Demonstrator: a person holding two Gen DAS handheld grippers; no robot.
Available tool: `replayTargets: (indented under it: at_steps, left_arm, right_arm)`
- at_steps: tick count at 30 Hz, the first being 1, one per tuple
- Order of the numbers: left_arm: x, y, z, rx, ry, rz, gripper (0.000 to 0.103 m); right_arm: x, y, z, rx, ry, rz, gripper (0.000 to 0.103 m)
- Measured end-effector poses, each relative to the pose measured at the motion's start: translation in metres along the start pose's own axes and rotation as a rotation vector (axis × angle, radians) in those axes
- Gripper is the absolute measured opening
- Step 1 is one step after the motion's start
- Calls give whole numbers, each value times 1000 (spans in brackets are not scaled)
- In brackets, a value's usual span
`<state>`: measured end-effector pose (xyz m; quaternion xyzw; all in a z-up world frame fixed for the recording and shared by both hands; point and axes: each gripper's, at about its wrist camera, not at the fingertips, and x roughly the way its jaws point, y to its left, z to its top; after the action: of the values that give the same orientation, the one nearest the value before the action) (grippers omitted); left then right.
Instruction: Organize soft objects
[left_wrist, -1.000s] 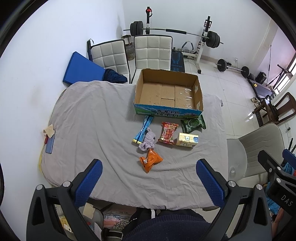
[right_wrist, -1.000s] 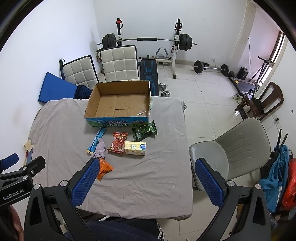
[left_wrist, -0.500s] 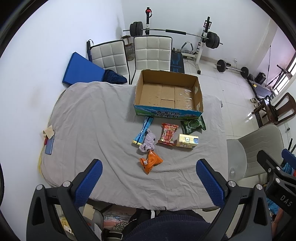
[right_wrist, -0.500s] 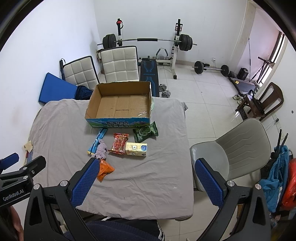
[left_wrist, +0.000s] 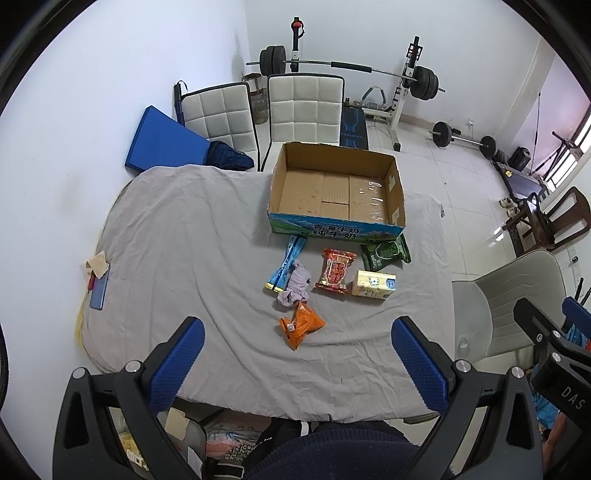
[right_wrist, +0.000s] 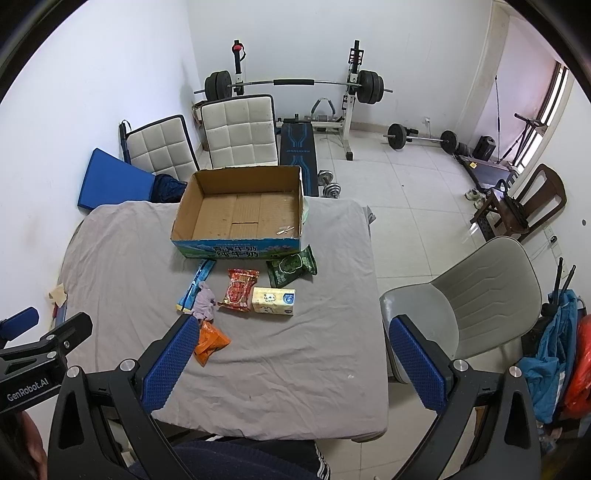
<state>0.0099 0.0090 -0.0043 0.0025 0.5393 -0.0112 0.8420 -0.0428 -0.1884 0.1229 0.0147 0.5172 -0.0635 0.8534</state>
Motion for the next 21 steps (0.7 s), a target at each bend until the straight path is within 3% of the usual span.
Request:
replayTargets:
  at_steps: [21]
  left_arm:
    - [-1,1,3,-4,-16,-1,103]
  right_arm:
    - [0,-3,3,18,-14,17,103]
